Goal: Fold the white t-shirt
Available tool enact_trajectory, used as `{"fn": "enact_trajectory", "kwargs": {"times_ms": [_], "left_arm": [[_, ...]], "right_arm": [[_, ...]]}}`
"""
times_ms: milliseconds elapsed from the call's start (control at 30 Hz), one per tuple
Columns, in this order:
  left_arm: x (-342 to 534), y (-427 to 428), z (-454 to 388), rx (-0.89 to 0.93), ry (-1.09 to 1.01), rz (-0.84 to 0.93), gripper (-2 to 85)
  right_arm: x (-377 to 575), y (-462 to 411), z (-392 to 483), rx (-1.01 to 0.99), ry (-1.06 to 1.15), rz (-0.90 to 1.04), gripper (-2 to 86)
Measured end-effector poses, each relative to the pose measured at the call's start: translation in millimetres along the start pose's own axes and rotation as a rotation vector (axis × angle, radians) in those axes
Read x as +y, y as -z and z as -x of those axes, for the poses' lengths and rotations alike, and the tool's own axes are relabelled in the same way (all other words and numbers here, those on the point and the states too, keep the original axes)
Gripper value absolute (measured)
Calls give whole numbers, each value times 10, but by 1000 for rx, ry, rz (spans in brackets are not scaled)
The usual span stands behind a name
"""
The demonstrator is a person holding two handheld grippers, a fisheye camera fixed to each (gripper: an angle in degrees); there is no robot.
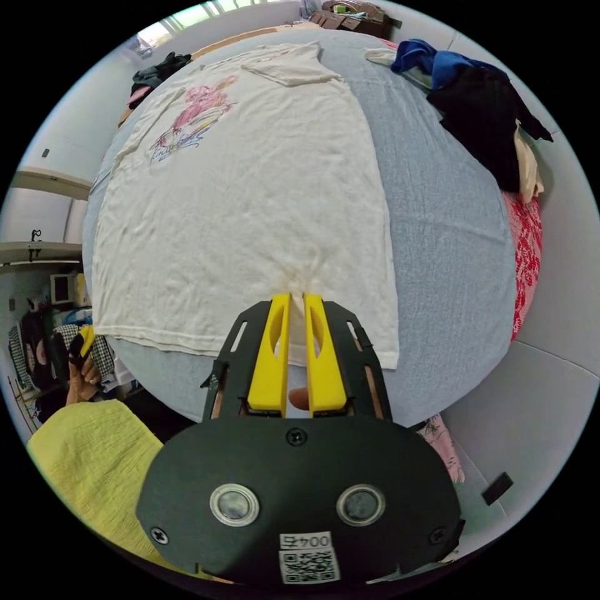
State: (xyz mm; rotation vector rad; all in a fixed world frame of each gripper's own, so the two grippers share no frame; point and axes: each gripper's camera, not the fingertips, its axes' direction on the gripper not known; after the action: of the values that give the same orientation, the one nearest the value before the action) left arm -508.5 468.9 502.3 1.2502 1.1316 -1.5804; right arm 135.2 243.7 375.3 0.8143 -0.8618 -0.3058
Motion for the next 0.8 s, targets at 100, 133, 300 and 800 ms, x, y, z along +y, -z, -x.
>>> {"fn": "enact_trajectory", "kwargs": {"times_ms": [100,133,300,800], "left_arm": [[12,67,18,11,15,5,91],[10,79,22,15,19,7,90],[-66,204,-57,-28,14,42,63],[-189,315,-255,-22,94,103,19]], "right_arm": [[165,113,-162,-40,-16,-23,48],[241,164,-251,-87,-19,-35,53],[727,473,-818,-319,-65,-157,88],[2058,632,-2888,-799,-347,-302,104]]}}
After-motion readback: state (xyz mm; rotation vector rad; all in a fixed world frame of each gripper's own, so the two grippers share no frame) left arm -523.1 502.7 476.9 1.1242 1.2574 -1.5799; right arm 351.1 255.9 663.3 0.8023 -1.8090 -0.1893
